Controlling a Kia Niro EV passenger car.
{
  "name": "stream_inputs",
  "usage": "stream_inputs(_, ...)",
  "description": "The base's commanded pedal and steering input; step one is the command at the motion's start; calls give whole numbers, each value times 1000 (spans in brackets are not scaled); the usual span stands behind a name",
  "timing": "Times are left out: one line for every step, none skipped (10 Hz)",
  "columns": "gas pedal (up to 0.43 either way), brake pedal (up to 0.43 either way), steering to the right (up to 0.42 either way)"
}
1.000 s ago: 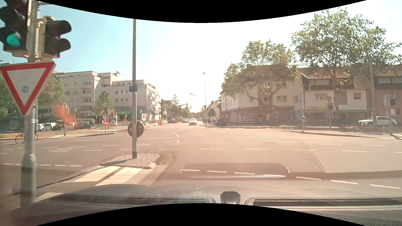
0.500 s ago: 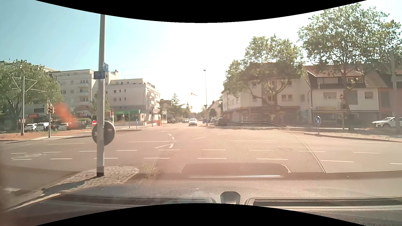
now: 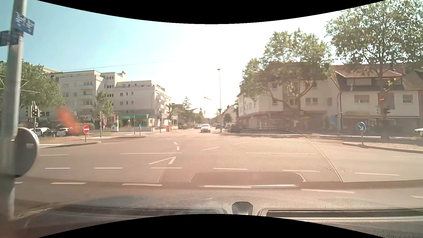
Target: Follow the waypoints while adhering to traffic rules and regulations
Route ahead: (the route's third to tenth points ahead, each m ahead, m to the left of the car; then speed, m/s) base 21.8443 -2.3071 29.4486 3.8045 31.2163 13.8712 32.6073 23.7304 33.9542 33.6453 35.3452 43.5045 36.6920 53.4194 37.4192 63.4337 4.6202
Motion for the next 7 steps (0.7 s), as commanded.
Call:
stream_inputs(47,0,-45)
stream_inputs(47,0,-45)
stream_inputs(47,0,-45)
stream_inputs(47,0,-47)
stream_inputs(47,0,-50)
stream_inputs(47,0,-54)
stream_inputs(47,0,-59)
